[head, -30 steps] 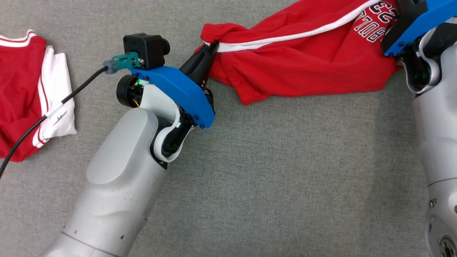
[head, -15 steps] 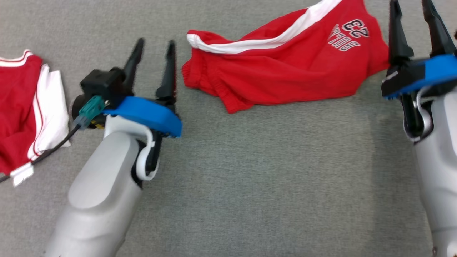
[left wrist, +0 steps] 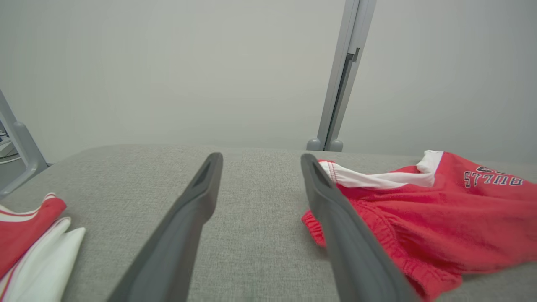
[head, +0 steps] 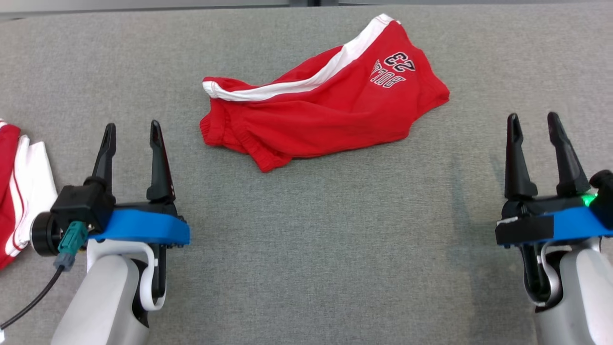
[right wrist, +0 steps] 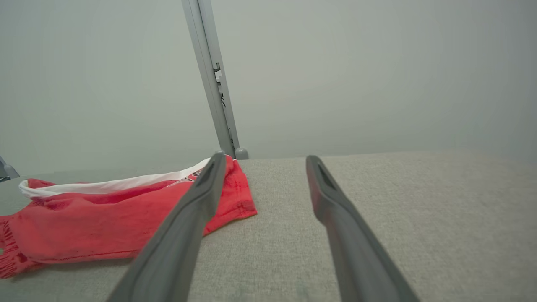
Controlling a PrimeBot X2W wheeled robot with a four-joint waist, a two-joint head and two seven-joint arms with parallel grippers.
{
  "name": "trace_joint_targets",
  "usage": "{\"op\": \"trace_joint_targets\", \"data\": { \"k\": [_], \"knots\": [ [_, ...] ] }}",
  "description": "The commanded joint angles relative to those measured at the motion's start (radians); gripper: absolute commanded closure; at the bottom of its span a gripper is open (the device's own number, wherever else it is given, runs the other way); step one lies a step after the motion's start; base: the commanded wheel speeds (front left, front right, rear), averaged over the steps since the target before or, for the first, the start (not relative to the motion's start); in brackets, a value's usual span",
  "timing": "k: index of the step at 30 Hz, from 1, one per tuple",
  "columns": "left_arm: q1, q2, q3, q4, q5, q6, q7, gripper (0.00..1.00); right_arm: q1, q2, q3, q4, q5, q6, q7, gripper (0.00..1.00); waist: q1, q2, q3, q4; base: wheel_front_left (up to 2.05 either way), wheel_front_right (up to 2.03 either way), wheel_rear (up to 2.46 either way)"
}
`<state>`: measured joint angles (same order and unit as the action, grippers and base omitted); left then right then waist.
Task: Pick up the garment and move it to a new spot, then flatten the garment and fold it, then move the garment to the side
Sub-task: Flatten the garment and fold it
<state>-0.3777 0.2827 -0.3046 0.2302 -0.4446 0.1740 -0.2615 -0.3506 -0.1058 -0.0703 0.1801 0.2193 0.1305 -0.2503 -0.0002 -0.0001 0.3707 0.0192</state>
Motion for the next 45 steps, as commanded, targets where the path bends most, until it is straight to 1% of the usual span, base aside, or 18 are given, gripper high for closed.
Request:
{"op": "trace_joint_targets", "data": {
  "k": [1, 7, 14, 19, 22, 27, 32, 35, 39, 45],
  "knots": [
    [0.012, 0.005, 0.007, -0.005, 0.007, -0.001, -0.005, 0.00, 0.021, 0.003, -0.001, -0.012, -0.005, 0.000, 0.003, 0.00, 0.0002, 0.0001, -0.008, -0.009, 0.00, 0.00, 0.00],
    [0.048, -0.001, 0.026, -0.016, 0.021, -0.012, -0.005, 0.00, 0.066, 0.017, -0.014, -0.060, -0.007, 0.000, 0.030, 0.00, 0.0002, 0.0001, -0.011, -0.015, 0.00, 0.00, 0.00],
    [0.047, -0.011, 0.033, -0.014, 0.035, -0.019, -0.005, 0.00, 0.072, 0.018, -0.020, -0.077, -0.008, 0.000, 0.052, 0.00, 0.0002, 0.0001, -0.010, -0.013, 0.00, 0.00, 0.00],
    [0.024, -0.022, 0.032, -0.021, 0.044, -0.025, -0.005, 0.00, 0.015, 0.002, -0.016, -0.063, -0.003, 0.000, 0.079, 0.00, 0.0002, 0.0001, 0.007, -0.002, 0.00, 0.00, 0.00],
    [0.004, -0.031, 0.025, -0.029, 0.054, -0.032, -0.005, 0.00, -0.044, -0.021, 0.000, -0.030, -0.004, 0.000, 0.104, 0.00, 0.0002, 0.0001, 0.029, 0.015, 0.00, 0.00, 0.00],
    [-0.043, -0.064, 0.008, -0.038, 0.073, -0.051, -0.005, 0.00, -0.190, -0.071, 0.063, 0.083, 0.003, 0.000, 0.162, 0.00, 0.0002, 0.0001, 0.075, 0.064, 0.00, 0.00, 0.00],
    [-0.078, -0.096, 0.003, -0.034, 0.095, -0.069, -0.005, 0.00, -0.348, -0.115, 0.148, 0.241, 0.021, 0.000, 0.236, 0.00, 0.0002, 0.0001, 0.110, 0.113, 0.00, 0.00, 0.00],
    [-0.085, -0.116, 0.009, -0.030, 0.106, -0.082, -0.005, 0.00, -0.431, -0.135, 0.184, 0.346, 0.032, 0.000, 0.307, 0.00, 0.0002, 0.0001, 0.125, 0.135, 0.00, 0.00, 0.00],
    [-0.088, -0.136, 0.021, -0.023, 0.121, -0.097, -0.005, 0.00, -0.516, -0.163, 0.189, 0.484, 0.006, 0.000, 0.429, 0.00, 0.0002, 0.0001, 0.136, 0.153, 0.00, 0.00, 0.00],
    [-0.086, -0.159, 0.046, -0.014, 0.141, -0.119, -0.005, 0.00, -0.565, -0.166, 0.169, 0.618, -0.054, -0.001, 0.556, 0.00, 0.0002, 0.0001, 0.145, 0.162, 0.00, 0.00, 0.00]
  ]
}}
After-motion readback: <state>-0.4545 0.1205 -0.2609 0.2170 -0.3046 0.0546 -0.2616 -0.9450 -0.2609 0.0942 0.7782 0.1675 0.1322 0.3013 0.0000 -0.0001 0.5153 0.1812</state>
